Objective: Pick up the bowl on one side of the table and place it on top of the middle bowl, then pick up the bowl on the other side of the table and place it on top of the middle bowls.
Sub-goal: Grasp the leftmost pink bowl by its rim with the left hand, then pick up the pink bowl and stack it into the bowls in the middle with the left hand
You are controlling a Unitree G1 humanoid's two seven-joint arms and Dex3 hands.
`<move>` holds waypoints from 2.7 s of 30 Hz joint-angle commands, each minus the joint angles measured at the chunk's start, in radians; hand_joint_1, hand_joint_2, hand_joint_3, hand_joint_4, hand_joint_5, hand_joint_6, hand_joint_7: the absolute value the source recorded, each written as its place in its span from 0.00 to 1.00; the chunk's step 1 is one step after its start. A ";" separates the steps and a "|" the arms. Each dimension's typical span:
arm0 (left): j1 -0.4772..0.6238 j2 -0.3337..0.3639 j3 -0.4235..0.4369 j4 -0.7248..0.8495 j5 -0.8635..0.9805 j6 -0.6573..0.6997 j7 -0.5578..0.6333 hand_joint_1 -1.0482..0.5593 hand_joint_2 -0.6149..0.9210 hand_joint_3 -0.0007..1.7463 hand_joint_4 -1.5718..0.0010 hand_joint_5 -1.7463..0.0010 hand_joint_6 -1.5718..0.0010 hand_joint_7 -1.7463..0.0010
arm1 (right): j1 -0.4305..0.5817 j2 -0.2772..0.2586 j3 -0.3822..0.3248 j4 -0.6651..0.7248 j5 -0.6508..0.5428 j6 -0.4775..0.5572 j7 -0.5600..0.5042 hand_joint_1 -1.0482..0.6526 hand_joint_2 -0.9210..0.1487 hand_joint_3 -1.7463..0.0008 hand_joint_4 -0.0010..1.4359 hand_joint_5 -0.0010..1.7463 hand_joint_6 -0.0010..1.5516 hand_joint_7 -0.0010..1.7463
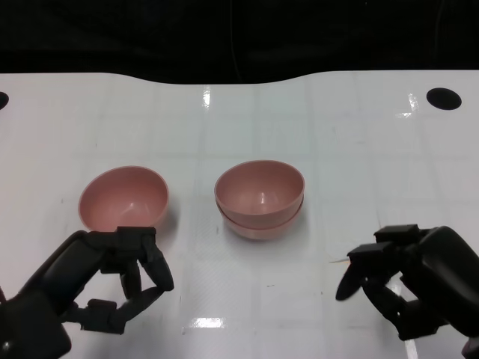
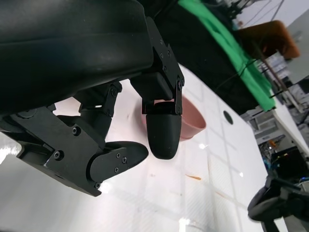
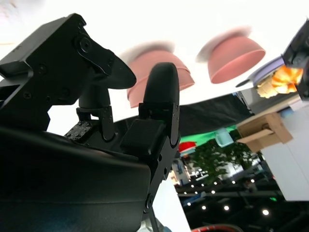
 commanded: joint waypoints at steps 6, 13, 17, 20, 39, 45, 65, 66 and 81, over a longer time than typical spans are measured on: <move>0.005 0.067 0.062 -0.112 0.214 0.023 0.132 0.43 1.00 0.13 0.62 0.43 0.55 0.80 | 0.010 0.001 -0.002 -0.007 -0.027 0.044 0.027 0.57 0.70 0.09 0.70 1.00 0.56 0.93; 0.018 0.098 0.069 -0.242 0.449 0.095 0.214 0.34 1.00 0.05 0.71 0.64 0.64 0.98 | 0.011 0.011 -0.001 -0.021 -0.037 0.090 0.039 0.55 0.69 0.09 0.69 1.00 0.54 0.93; -0.002 0.111 0.049 -0.271 0.593 0.152 0.250 0.30 0.99 0.02 0.74 0.71 0.70 1.00 | 0.011 0.009 -0.001 -0.029 -0.042 0.105 0.049 0.54 0.67 0.10 0.68 1.00 0.52 0.94; -0.027 0.118 0.017 -0.292 0.692 0.219 0.223 0.28 0.99 0.01 0.76 0.74 0.74 1.00 | 0.011 0.010 -0.001 -0.030 -0.044 0.103 0.045 0.54 0.67 0.11 0.68 1.00 0.52 0.95; -0.279 0.145 -0.250 0.057 0.982 0.378 0.238 0.27 0.99 0.00 0.71 0.89 0.76 1.00 | 0.025 0.022 0.003 -0.069 -0.060 0.123 0.048 0.55 0.67 0.12 0.69 1.00 0.53 0.94; -0.372 0.136 -0.327 0.209 1.003 0.399 0.255 0.28 1.00 0.00 0.65 0.91 0.74 0.99 | 0.027 0.021 0.002 -0.071 -0.064 0.119 0.041 0.55 0.68 0.12 0.69 1.00 0.53 0.94; -0.652 0.120 -0.494 0.845 0.924 0.054 0.794 0.50 0.88 0.41 0.40 0.00 0.56 0.02 | 0.027 0.025 0.007 -0.067 -0.069 0.120 0.039 0.55 0.68 0.12 0.68 1.00 0.53 0.92; -0.658 0.121 -0.498 0.852 0.924 0.049 0.806 0.50 0.84 0.49 0.41 0.00 0.56 0.01 | 0.026 0.025 0.007 -0.066 -0.069 0.120 0.038 0.55 0.68 0.12 0.68 1.00 0.53 0.92; -0.651 0.171 -0.407 0.602 0.743 0.053 0.615 0.51 0.80 0.54 0.44 0.00 0.58 0.00 | 0.033 0.030 0.007 -0.067 -0.077 0.124 0.031 0.55 0.68 0.12 0.68 1.00 0.53 0.92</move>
